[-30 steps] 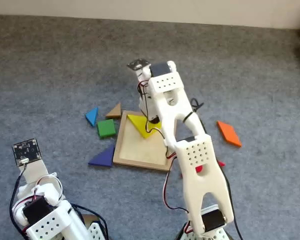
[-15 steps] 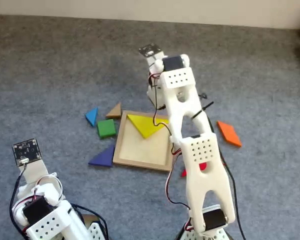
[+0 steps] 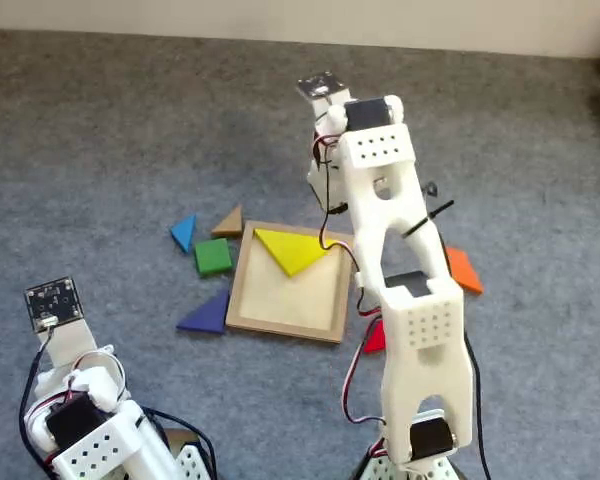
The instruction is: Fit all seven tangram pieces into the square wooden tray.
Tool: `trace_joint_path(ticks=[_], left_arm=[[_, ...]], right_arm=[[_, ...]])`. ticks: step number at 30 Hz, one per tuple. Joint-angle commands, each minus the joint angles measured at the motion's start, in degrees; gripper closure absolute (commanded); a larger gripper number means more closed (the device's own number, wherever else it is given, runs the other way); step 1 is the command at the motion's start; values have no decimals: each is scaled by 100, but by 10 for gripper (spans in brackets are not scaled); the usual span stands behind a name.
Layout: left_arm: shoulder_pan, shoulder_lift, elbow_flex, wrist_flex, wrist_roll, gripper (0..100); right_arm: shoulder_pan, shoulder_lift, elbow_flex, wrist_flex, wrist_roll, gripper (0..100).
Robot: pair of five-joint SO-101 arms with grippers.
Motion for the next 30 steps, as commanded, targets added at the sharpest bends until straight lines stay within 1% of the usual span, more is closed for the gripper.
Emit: trace_joint_path(ticks=[1,3,7,9,17,22,26,30], left_arm=[[-66,-356,119,53,0,992],[-66,-356,119,53,0,992],[-66,-356,119,53,0,992],[-66,-356,119,53,0,992],[-40,-347,119,53,0,992],[-40,-347,119,53,0,992],[-40,-347,119,53,0,992],[-40,-347,119,53,0,992]], right_arm=[[75,-980,374,110,-35,995],[84,-1323,760,110,-88,995],[163,-2009,1710,101,-879,995],[303,-2334,2237,101,-1090,995],[1147,-3345,4092,-48,-1125,995],[1305,-3644,5200,-347,-1187,995],[1297,-3908,5886,-611,-1987,995],[1279,-4347,6695,-1244,-2400,995]])
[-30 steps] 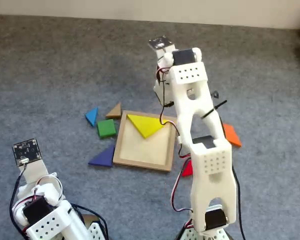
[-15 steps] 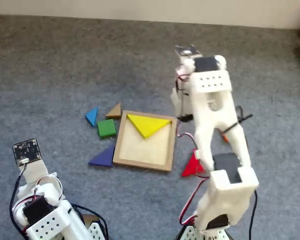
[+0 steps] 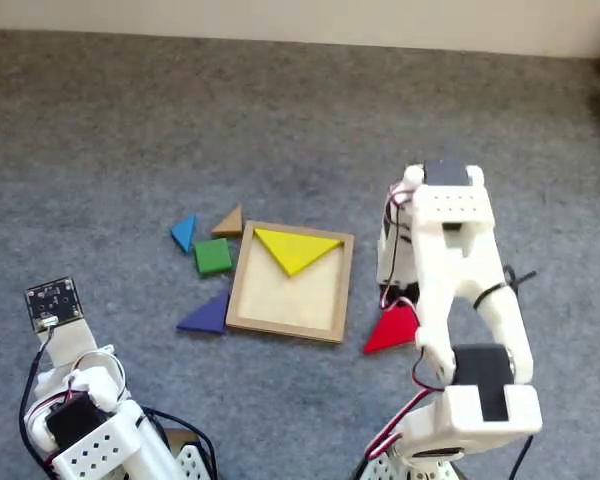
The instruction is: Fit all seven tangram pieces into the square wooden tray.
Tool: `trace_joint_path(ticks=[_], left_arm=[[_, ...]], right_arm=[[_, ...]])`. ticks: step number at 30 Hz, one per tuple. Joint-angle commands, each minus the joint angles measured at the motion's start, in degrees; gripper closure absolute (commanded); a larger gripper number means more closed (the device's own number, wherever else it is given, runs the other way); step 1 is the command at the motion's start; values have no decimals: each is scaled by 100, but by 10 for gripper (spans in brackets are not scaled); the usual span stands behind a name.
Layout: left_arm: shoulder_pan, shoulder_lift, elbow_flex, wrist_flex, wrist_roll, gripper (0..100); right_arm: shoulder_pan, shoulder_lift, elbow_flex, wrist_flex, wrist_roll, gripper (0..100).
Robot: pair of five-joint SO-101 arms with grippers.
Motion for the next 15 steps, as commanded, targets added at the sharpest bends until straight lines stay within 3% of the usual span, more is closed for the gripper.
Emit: trace_joint_path(ticks=[1,7,11,15], left_arm=[[-40,-347,119,53,0,992],[-40,-347,119,53,0,992],[-31,-347,119,53,0,992],[-31,-347,119,53,0,992]], right_arm=[[48,-699,532,-593,-475,995],[75,-1516,1429,-1578,-1846,995],[-4,-1727,1657,-1666,-2866,995],[-22,-1727,1701,-1666,-3305,995]])
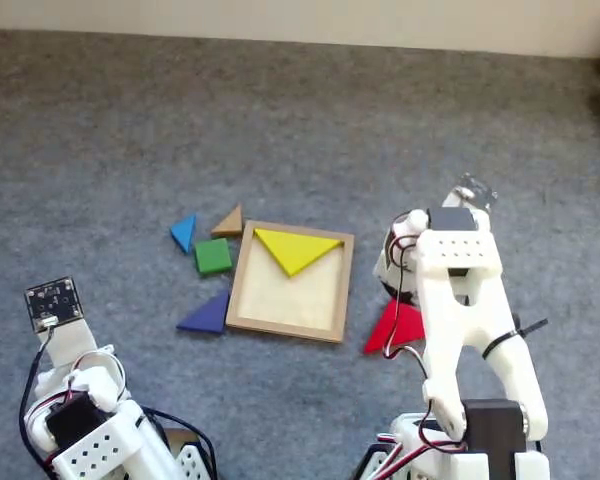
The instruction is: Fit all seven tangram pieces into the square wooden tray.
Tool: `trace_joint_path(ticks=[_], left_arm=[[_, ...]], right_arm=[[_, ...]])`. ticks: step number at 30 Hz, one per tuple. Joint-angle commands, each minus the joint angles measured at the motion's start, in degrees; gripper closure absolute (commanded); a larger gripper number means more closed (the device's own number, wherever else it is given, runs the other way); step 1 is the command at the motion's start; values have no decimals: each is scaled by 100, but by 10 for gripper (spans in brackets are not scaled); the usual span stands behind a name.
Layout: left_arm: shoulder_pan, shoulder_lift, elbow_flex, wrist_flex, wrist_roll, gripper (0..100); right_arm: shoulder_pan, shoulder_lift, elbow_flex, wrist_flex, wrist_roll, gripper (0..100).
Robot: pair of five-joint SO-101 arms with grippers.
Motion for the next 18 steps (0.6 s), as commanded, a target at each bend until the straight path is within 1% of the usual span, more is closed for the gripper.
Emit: trace_joint_path(ticks=[1,6,10,14,18], left_arm=[[-31,-347,119,53,0,992],[-31,-347,119,53,0,992],[-31,-347,119,53,0,992],[-31,-347,119,53,0,992],[-31,-347,119,53,0,992]], right_arm=[[-22,-277,-31,-84,-334,995],[-40,-277,-22,-92,-369,978],[-48,-277,101,-303,-396,868],[-101,-277,664,-919,-862,779],[-154,-277,1253,-1596,-862,760]])
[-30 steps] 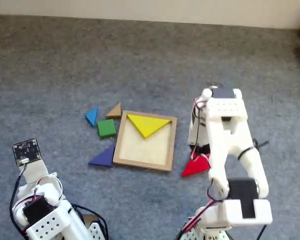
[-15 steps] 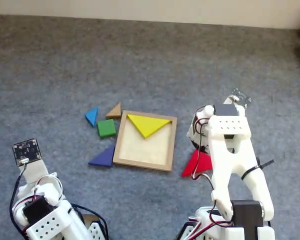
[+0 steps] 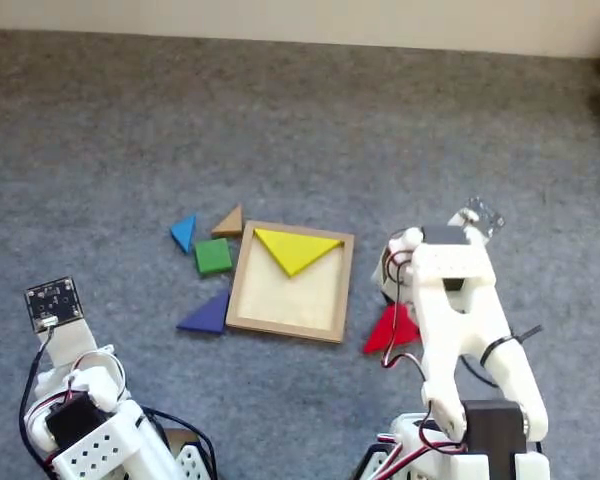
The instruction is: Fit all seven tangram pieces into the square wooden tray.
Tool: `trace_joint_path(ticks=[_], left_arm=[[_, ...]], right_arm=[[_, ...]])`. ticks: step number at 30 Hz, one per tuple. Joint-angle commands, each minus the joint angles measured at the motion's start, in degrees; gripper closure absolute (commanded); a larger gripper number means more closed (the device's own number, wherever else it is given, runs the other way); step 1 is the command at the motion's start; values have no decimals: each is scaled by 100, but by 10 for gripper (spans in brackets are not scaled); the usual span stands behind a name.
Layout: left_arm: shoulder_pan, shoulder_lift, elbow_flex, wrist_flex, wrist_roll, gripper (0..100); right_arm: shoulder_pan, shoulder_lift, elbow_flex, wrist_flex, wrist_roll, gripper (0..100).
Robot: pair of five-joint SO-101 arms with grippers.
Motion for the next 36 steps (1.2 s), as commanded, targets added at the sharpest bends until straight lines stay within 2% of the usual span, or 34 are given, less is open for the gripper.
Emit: trace_joint_path(ticks=[1,11,15,21,29,31,36], left_arm=[[-31,-347,119,53,0,992],[-31,-347,119,53,0,992],[-31,-347,119,53,0,992],[-31,-347,119,53,0,992],[-48,-347,119,53,0,992],[-48,-347,119,53,0,992],[-40,-347,119,53,0,992]], right_arm=[[-145,-268,312,-585,-88,760],[-295,-233,514,-954,-123,759],[-295,330,488,-1138,-88,755],[-268,1525,75,-1121,-70,641],[-268,1692,-321,-629,246,639],[-268,1692,-312,-629,246,655],[-268,1692,-312,-629,264,800]])
